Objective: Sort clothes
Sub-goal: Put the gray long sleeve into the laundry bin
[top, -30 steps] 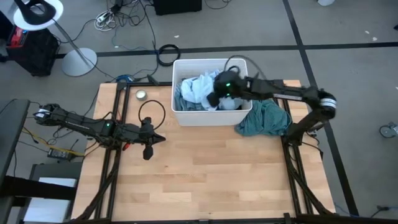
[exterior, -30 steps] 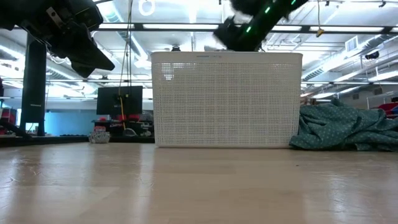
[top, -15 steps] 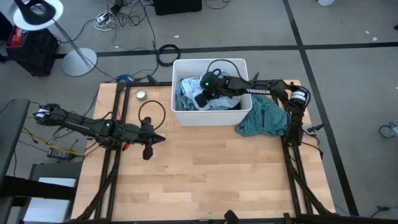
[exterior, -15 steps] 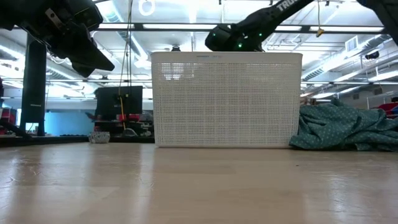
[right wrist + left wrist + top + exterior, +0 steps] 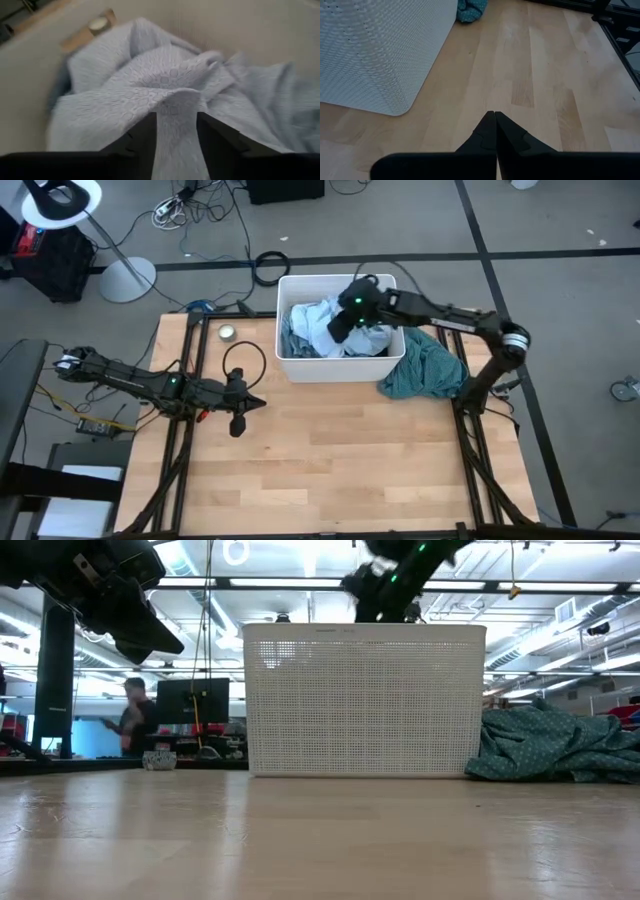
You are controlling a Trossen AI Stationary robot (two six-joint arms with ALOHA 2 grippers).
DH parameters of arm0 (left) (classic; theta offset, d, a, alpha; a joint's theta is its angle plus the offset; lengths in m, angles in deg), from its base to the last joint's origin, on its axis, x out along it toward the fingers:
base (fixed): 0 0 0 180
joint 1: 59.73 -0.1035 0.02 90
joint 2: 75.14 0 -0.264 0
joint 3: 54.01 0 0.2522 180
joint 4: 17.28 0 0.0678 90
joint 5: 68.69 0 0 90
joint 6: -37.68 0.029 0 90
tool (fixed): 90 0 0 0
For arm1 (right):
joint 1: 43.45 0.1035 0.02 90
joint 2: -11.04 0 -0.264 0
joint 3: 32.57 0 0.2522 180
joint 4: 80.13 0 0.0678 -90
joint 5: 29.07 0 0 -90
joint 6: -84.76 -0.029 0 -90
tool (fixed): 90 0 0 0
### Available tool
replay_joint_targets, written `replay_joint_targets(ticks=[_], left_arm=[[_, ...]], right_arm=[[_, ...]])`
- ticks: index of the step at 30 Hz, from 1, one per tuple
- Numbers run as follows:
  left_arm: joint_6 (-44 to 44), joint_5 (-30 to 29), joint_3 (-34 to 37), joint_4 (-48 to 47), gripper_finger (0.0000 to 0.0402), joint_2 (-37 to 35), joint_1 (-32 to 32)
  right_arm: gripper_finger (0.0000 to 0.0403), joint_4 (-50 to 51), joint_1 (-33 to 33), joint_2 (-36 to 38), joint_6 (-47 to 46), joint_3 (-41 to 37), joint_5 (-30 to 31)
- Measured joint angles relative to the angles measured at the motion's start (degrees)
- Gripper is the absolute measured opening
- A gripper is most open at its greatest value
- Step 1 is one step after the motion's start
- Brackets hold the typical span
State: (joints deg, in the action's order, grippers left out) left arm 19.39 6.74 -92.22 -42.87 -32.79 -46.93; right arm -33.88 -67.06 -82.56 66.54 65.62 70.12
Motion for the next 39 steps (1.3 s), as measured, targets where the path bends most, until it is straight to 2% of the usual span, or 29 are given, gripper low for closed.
replay_joint_targets(ticks=[5, 10, 17, 24, 30, 39], left_arm=[[0.0, 0.0, 0.0, 0.0, 0.0000, 0.0, 0.0], [0.0, 0.0, 0.0, 0.2, 0.0000, 0.0, 0.0], [0.0, 0.0, 0.0, 0.4, 0.0000, 0.0, 0.0], [0.0, -0.6, 0.0, 2.1, 0.0000, 0.0, 0.0], [0.0, -0.6, 0.0, 2.3, 0.0000, 0.0, 0.0], [0.0, -0.5, 0.0, 2.4, 0.0000, 0.0, 0.0]], right_arm=[[0.0166, 4.2, 0.0, 7.1, 0.6, 0.0, 0.0], [0.0167, 10.1, 0.1, 14.5, -1.3, 0.0, 0.6], [0.0165, 22.6, 1.6, 23.4, -4.9, 0.0, 7.7], [0.0164, 39.5, 3.5, 30.0, -16.2, 0.0, 12.6], [0.0162, 56.9, 6.0, 30.8, -28.9, -0.8, 15.9], [0.0162, 52.1, 6.6, 31.1, -31.0, -16.6, 15.5]])
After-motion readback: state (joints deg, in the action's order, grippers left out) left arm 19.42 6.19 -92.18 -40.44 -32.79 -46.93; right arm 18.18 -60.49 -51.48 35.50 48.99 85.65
